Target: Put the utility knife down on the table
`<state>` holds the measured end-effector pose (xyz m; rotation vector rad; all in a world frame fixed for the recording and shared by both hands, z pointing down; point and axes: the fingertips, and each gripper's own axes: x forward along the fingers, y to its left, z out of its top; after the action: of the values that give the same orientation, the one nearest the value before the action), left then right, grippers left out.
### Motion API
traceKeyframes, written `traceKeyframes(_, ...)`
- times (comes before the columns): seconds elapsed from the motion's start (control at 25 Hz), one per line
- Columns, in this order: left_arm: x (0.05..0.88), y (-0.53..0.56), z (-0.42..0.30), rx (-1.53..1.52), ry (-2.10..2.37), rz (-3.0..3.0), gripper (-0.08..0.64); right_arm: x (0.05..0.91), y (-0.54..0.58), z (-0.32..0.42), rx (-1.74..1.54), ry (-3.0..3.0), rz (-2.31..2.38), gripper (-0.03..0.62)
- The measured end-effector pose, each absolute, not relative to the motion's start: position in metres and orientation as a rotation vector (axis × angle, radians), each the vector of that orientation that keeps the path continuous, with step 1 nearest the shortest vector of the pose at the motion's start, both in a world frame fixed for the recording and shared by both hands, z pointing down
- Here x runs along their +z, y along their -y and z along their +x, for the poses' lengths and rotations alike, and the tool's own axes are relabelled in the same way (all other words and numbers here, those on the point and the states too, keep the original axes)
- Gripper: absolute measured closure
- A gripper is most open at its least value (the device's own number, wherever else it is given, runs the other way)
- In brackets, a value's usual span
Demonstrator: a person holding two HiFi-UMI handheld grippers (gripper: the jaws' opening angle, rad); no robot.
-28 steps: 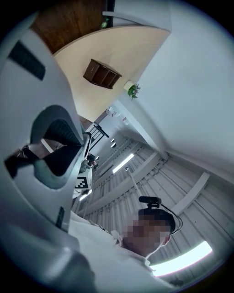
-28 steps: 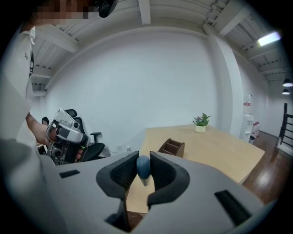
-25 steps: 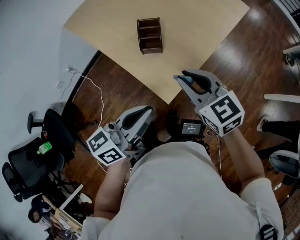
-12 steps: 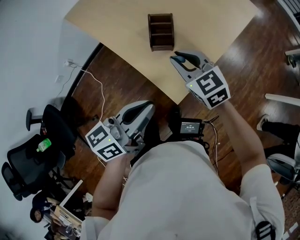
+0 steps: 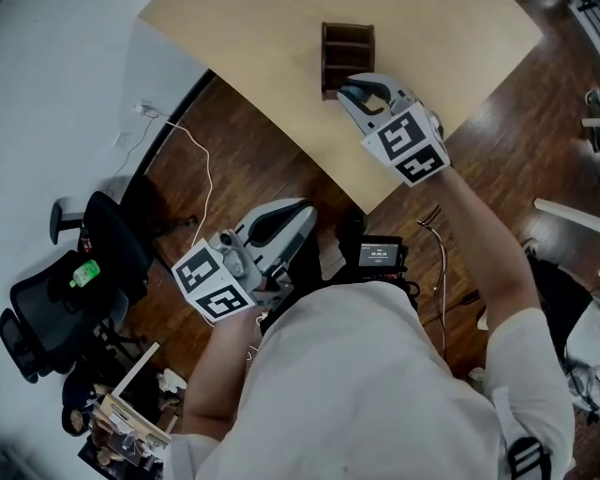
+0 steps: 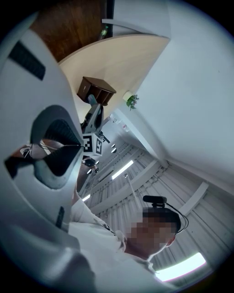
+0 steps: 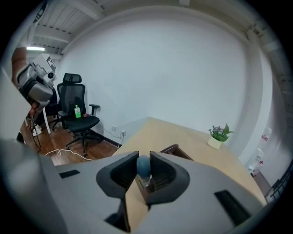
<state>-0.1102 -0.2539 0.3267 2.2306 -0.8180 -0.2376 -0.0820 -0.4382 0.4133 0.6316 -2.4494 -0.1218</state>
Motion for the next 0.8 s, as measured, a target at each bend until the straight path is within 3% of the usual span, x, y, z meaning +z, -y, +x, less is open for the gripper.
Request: traceKeyframes(0.8,0.344,0.244,-0.103,-0.204,0.838,2.183,0.557,0.484,0.459,-0.095,-0.374,2.294,0.541,0.518)
